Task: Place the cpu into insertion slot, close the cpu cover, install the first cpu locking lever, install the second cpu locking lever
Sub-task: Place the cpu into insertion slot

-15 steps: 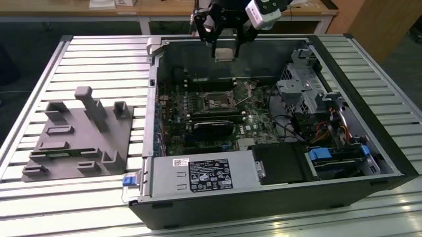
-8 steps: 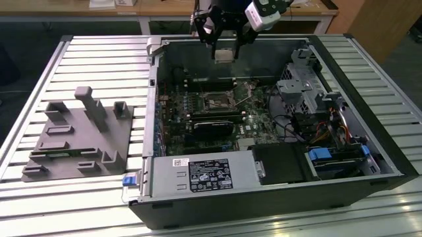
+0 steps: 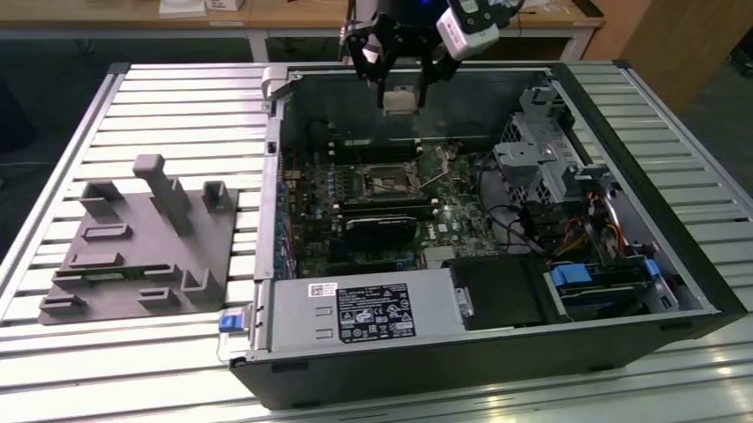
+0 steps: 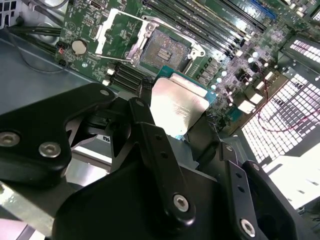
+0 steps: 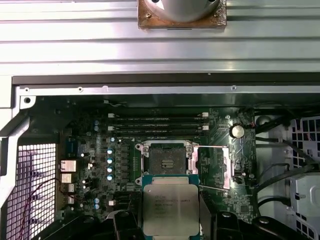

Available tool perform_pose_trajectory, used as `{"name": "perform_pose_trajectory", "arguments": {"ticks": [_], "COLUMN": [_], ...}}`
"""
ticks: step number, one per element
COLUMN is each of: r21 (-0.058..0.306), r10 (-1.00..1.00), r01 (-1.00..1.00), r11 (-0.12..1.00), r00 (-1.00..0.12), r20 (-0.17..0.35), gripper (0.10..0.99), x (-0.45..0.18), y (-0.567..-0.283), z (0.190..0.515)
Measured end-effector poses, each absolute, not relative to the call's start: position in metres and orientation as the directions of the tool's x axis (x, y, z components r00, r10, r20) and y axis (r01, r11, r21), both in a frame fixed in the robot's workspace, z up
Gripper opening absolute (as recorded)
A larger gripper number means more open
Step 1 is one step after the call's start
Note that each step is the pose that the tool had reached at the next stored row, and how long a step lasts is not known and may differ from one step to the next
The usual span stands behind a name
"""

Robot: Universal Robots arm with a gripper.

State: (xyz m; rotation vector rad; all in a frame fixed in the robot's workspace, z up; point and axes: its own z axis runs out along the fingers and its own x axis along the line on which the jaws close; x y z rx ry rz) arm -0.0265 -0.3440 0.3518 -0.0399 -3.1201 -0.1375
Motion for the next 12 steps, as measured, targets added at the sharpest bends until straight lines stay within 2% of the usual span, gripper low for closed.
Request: {"name": "perform_pose_trajectory", "arguments": {"ticks": [12], "r21": [0.081], "r10": [0.025], "r01": [0.026], "r11": [0.996], "r00": [-1.0], "r20": [0.019], "gripper": [0.541], "x": [-0.0265], "y": [-0.3441], "z": [0.3445]}}
